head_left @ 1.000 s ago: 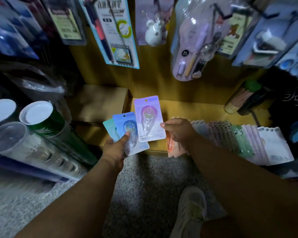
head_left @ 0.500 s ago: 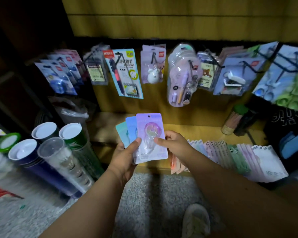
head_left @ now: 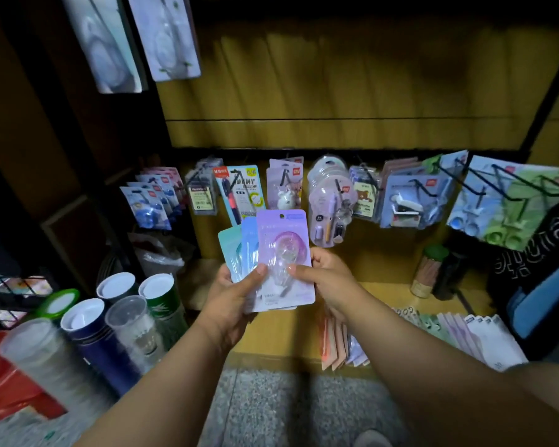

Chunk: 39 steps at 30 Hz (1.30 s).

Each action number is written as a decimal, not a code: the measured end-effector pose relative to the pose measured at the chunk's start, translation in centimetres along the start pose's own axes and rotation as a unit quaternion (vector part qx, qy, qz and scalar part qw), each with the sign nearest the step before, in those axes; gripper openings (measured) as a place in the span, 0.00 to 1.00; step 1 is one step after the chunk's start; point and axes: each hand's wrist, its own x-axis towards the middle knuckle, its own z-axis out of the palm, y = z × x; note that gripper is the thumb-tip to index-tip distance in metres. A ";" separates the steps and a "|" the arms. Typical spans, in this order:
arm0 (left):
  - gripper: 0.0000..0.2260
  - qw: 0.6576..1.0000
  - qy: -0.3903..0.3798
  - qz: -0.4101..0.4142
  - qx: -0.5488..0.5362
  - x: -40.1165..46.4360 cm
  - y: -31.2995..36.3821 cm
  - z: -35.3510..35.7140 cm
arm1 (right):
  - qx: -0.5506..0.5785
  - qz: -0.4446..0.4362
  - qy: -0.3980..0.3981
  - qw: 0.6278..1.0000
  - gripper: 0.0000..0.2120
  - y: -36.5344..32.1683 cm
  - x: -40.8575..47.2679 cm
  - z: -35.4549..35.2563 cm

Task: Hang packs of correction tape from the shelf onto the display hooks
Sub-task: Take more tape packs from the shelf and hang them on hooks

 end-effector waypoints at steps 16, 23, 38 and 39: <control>0.15 0.980 0.086 0.158 0.085 2.2 13.9 3.6 | 0.010 -0.178 0.023 0.984 0.22 -13.6 2.0 3.7; 0.16 0.946 0.151 0.265 0.111 3.1 20.5 4.8 | -0.100 -0.347 0.062 0.931 0.28 -22.6 3.2 7.1; 0.17 0.940 0.174 0.280 0.093 2.7 22.2 4.1 | -0.116 -0.355 0.097 0.922 0.29 -28.3 7.2 9.8; 0.17 0.940 0.172 0.279 0.095 2.7 22.2 4.0 | -0.118 -0.357 0.098 0.921 0.29 -28.4 7.3 9.8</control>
